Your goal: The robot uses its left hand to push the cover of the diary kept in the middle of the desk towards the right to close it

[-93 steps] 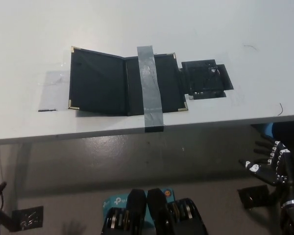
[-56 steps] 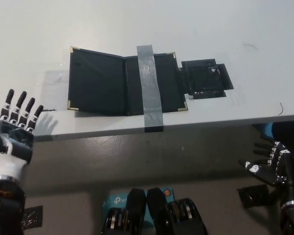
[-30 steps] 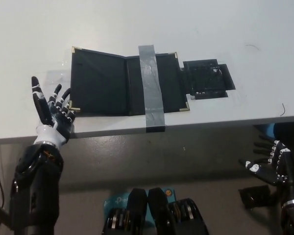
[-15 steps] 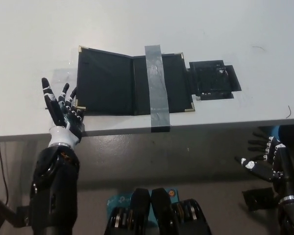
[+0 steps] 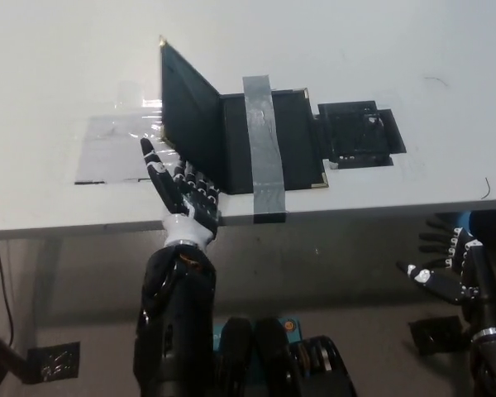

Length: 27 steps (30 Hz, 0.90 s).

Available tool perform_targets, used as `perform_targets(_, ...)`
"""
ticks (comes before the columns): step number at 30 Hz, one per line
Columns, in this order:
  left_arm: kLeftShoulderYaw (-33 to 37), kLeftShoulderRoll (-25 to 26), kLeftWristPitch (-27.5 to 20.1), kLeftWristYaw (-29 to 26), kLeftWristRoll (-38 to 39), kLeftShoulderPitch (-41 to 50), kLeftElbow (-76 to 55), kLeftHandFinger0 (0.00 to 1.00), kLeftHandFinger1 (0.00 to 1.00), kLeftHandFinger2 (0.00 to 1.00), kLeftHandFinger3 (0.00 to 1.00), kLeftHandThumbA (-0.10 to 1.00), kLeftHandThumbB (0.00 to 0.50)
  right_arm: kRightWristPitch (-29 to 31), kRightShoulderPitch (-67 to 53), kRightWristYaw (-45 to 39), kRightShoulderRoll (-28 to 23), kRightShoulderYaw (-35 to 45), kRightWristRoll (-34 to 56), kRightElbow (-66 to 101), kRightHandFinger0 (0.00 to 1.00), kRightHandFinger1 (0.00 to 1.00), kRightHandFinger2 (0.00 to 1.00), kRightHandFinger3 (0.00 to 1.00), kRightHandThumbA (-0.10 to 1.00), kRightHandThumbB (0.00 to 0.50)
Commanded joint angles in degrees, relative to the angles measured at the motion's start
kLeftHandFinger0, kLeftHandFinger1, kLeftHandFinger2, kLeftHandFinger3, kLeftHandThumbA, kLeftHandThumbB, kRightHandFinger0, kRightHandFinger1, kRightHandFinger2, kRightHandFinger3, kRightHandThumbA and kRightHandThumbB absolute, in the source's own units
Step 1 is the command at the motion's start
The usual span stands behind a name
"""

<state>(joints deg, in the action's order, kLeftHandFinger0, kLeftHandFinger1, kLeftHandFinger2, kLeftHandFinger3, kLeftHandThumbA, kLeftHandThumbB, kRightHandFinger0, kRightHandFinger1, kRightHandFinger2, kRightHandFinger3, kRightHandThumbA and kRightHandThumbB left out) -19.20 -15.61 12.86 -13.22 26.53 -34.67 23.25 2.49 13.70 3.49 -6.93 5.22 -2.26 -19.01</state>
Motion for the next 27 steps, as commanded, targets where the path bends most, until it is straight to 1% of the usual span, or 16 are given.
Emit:
perform_targets(1, 2.3, -5.4, 0.9, 0.7, 1.8, -4.2, 2.2, 1.00, 1.00, 1.00, 1.00, 1.00, 0.226, 1.3, 1.5, -0.9, -0.6, -0.1, 0.7, 1.2, 0.42, 0.57, 0.60, 0.69, 1.00, 0.403)
perform_targets(6, 6.1, -4.3, -0.4, 2.1, -2.2, -4.9, 3.4, 1.00, 1.00, 1.00, 1.00, 1.00, 0.222, 0.8, 1.6, -0.7, -0.7, -0.5, -0.1, 1.6, 0.40, 0.56, 0.59, 0.69, 1.00, 0.389)
perform_targets(7, 10.1, -2.5, -0.2, 1.9, -7.5, -4.5, 3.7, 1.00, 1.00, 1.00, 1.00, 1.00, 0.233, 1.0, 1.6, -0.9, -0.8, -0.6, -0.1, 1.3, 0.40, 0.56, 0.59, 0.69, 1.00, 0.391)
perform_targets(8, 12.7, -1.0, -0.1, 2.2, -10.5, -4.2, 4.0, 1.00, 1.00, 1.00, 1.00, 1.00, 0.247, 0.9, 1.5, -1.0, -0.9, -0.7, -0.1, 1.3, 0.40, 0.56, 0.59, 0.69, 1.00, 0.393)
perform_targets(9, 15.4, 0.5, -0.4, 2.5, -13.4, -4.0, 4.4, 1.00, 1.00, 1.00, 1.00, 1.00, 0.246, 0.8, 1.5, -1.0, -0.9, -0.8, -0.1, 1.3, 0.40, 0.56, 0.59, 0.69, 1.00, 0.394)
perform_targets(10, 20.5, 3.3, -1.0, 3.5, -18.8, -3.8, 5.1, 1.00, 1.00, 1.00, 1.00, 1.00, 0.266, 0.4, 1.5, -1.2, -0.8, -0.7, 0.2, 1.5, 0.41, 0.57, 0.60, 0.70, 1.00, 0.396)
perform_targets(11, 31.3, 9.5, -0.3, 6.4, -29.6, -4.3, 7.1, 1.00, 1.00, 1.00, 1.00, 1.00, 0.262, 0.6, 1.5, -1.1, -0.9, -0.7, 0.1, 1.3, 0.40, 0.56, 0.59, 0.70, 1.00, 0.400)
perform_targets(13, 38.0, 12.8, -1.0, 6.5, -35.6, -4.7, 7.9, 1.00, 1.00, 1.00, 1.00, 1.00, 0.237, 0.3, 1.3, -1.1, -1.0, -0.9, -0.3, 1.5, 0.40, 0.55, 0.59, 0.70, 1.00, 0.397)
perform_targets(14, 40.8, 14.1, -0.1, 7.0, -37.6, -4.5, 7.8, 1.00, 1.00, 1.00, 1.00, 1.00, 0.234, 0.4, 0.9, -1.2, -1.1, -1.1, -0.6, 1.7, 0.40, 0.55, 0.59, 0.70, 1.00, 0.383)
perform_targets(16, 48.3, 17.2, 3.1, 8.8, -42.8, -5.0, 7.8, 1.00, 1.00, 1.00, 1.00, 1.00, 0.235, 0.7, 0.5, -1.5, -1.4, -1.4, -1.0, 2.1, 0.39, 0.55, 0.59, 0.70, 1.00, 0.379)
perform_targets(17, 51.0, 18.0, 4.1, 9.0, -44.7, -4.9, 7.6, 1.00, 1.00, 1.00, 1.00, 1.00, 0.234, 0.7, 0.5, -1.4, -1.2, -1.5, -1.1, 2.2, 0.39, 0.54, 0.58, 0.69, 1.00, 0.379)
perform_targets(21, 56.7, 19.1, 2.8, 9.1, -47.8, -5.9, 8.4, 1.00, 1.00, 1.00, 1.00, 1.00, 0.225, 0.6, 0.7, -1.4, -0.9, -1.8, -1.3, 2.3, 0.38, 0.55, 0.58, 0.69, 1.00, 0.382)
perform_targets(22, 58.8, 19.5, 2.8, 9.7, -49.4, -6.5, 8.3, 1.00, 1.00, 1.00, 1.00, 1.00, 0.240, 0.7, 0.9, -1.4, -0.9, -1.9, -1.3, 2.0, 0.38, 0.55, 0.58, 0.69, 1.00, 0.389)
perform_targets(23, 65.2, 20.7, 3.9, 11.4, -55.7, -8.9, 8.3, 1.00, 1.00, 1.00, 1.00, 1.00, 0.268, 1.3, 1.2, -1.5, -1.0, -2.0, -1.4, 1.4, 0.38, 0.55, 0.58, 0.69, 1.00, 0.387)
perform_targets(25, 69.1, 21.1, 5.1, 12.9, -58.5, -10.6, 8.6, 1.00, 1.00, 1.00, 1.00, 1.00, 0.300, 1.2, 1.4, -1.7, -0.8, -2.1, -1.2, 1.3, 0.38, 0.55, 0.58, 0.69, 1.00, 0.391)
perform_targets(27, 70.5, 21.1, 4.6, 11.9, -59.6, -10.9, 9.3, 1.00, 1.00, 1.00, 1.00, 1.00, 0.298, 0.8, 1.2, -1.8, -0.8, -2.3, -1.3, 1.6, 0.38, 0.55, 0.58, 0.69, 1.00, 0.392)
